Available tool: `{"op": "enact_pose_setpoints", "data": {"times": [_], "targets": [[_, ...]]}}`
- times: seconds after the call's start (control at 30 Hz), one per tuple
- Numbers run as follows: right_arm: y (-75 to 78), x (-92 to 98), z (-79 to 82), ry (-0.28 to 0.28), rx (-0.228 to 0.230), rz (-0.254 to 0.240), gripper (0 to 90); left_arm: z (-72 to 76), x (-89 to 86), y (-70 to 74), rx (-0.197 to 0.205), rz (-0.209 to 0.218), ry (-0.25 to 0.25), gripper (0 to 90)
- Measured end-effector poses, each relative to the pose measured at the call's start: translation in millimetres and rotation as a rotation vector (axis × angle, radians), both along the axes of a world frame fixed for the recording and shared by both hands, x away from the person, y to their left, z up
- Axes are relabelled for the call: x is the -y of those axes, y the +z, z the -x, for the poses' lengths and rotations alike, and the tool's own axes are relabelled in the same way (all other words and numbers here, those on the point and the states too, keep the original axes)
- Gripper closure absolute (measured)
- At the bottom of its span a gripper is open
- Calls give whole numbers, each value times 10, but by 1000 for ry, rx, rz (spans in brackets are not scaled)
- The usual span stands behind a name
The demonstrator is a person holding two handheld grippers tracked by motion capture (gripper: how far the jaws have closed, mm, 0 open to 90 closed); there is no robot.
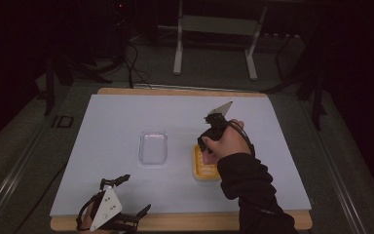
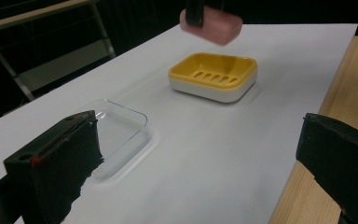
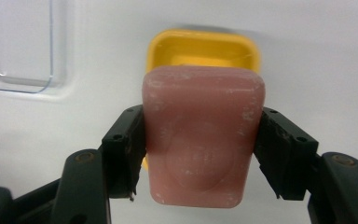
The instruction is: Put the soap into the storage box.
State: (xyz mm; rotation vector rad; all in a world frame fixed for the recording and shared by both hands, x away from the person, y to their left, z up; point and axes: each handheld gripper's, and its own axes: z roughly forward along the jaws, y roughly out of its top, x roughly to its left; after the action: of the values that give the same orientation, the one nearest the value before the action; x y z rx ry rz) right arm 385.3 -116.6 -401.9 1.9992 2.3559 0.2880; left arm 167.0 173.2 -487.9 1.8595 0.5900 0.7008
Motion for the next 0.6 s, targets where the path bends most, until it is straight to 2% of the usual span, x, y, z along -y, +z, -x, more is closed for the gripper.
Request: {"op": "enact_pose_setpoints", "data": {"times": [0.13,0.2,0.6], "targets": [[-142,-23,7,-9,2,-25,378,1,1,0,0,-1,-2,3],[-219,-21,1,-14,-17,-35,378,1,1,0,0,-2,-3,4],[-579,20,-64,-47,-70,-26,378,0,6,-4,-2,-6,-5,3]]}}
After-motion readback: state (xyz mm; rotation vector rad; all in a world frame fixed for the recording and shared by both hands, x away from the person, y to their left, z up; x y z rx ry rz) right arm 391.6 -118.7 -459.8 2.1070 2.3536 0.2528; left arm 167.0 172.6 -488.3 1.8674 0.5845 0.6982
